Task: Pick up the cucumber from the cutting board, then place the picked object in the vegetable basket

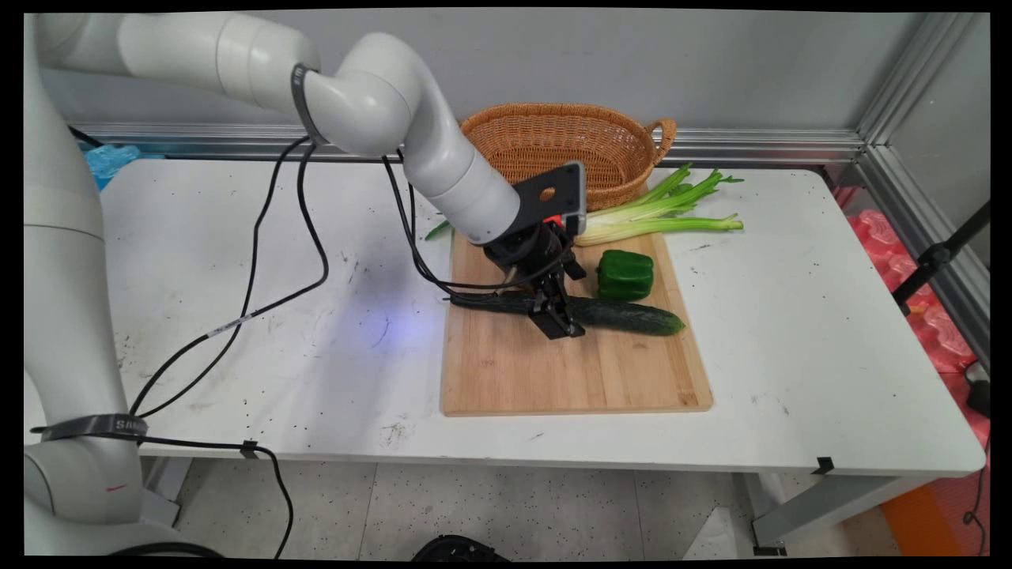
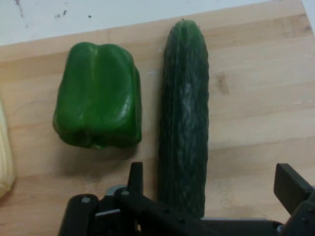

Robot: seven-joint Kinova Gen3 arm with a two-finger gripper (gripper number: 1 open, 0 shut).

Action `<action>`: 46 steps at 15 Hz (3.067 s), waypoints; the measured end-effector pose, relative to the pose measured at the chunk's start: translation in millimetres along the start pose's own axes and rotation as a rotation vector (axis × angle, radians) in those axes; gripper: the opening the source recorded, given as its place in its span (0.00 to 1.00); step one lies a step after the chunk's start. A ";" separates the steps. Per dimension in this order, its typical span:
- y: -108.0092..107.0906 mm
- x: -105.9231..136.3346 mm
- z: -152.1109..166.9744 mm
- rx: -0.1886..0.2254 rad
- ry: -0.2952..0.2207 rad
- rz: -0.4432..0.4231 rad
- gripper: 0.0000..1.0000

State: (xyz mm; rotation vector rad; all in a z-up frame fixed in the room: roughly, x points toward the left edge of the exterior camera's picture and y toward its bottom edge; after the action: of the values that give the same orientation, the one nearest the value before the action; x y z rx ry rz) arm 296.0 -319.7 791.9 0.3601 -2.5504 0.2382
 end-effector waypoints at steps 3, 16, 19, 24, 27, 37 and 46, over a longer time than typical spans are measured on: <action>-2.0 -3.9 11.2 -0.009 -0.005 -0.002 1.00; -10.9 -12.3 31.3 -0.038 -0.022 -0.021 0.00; -10.9 -9.5 24.8 -0.049 -0.018 -0.035 0.00; -18.1 10.5 -5.1 -0.061 0.003 -0.053 0.00; -33.5 24.7 -24.4 -0.040 0.016 -0.045 0.00; -138.9 38.7 -69.0 0.154 0.024 -0.038 0.00; -233.1 20.9 -75.1 0.305 0.004 -0.040 0.00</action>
State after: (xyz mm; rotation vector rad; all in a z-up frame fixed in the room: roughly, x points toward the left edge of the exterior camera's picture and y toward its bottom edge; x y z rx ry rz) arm 386.8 -526.9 887.9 0.5229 -2.5005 0.6153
